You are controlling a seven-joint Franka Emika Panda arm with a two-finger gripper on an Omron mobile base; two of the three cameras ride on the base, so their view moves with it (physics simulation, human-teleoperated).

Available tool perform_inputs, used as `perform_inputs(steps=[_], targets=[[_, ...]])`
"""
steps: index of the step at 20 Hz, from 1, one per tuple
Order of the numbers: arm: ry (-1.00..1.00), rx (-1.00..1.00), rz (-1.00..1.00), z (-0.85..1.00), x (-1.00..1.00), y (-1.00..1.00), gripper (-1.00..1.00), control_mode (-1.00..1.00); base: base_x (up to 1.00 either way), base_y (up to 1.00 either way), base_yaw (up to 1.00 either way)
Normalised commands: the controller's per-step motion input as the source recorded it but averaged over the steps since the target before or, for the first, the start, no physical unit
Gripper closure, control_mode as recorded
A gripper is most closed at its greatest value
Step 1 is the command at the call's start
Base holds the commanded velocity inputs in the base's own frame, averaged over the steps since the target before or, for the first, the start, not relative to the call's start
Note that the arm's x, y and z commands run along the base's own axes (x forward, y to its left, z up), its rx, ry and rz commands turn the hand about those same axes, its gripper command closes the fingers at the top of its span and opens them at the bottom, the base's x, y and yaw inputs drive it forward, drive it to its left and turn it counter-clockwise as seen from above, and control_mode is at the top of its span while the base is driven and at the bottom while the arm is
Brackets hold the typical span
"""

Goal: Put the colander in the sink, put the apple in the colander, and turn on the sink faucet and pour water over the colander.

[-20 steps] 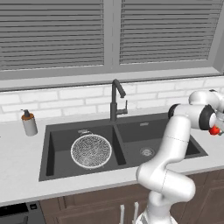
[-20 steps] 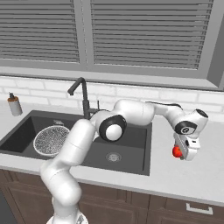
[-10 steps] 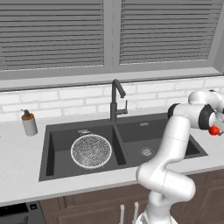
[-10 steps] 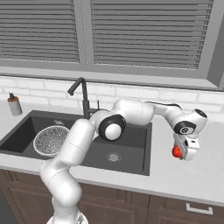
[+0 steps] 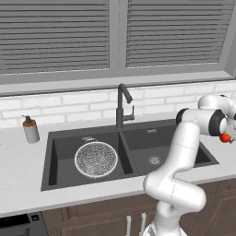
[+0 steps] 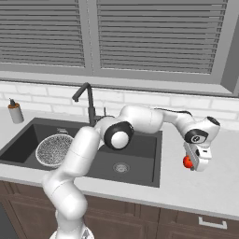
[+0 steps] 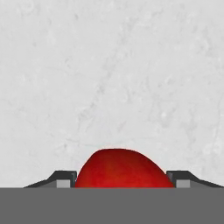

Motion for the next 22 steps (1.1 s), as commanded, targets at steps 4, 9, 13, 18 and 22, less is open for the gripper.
perform_inputs(steps=[4, 9, 13, 18, 22], targets=[[0.0, 0.0, 0.03, -0.04, -0.1, 0.16, 1.0, -1.0, 0.0, 0.0, 0.0], [-0.02, 0.0, 0.15, 0.21, -0.42, 0.29, 1.0, -1.0, 0.0, 0.0, 0.0], [0.0, 0.0, 0.4, 0.36, -0.41, 0.53, 1.0, -1.0, 0.0, 0.0, 0.0], [0.0, -0.09, 0.51, 0.25, -0.44, 0.79, 1.0, -1.0, 0.0, 0.0, 0.0], [-0.14, -0.16, 0.43, 0.22, -0.3, 0.95, 1.0, -1.0, 0.0, 0.0, 0.0]])
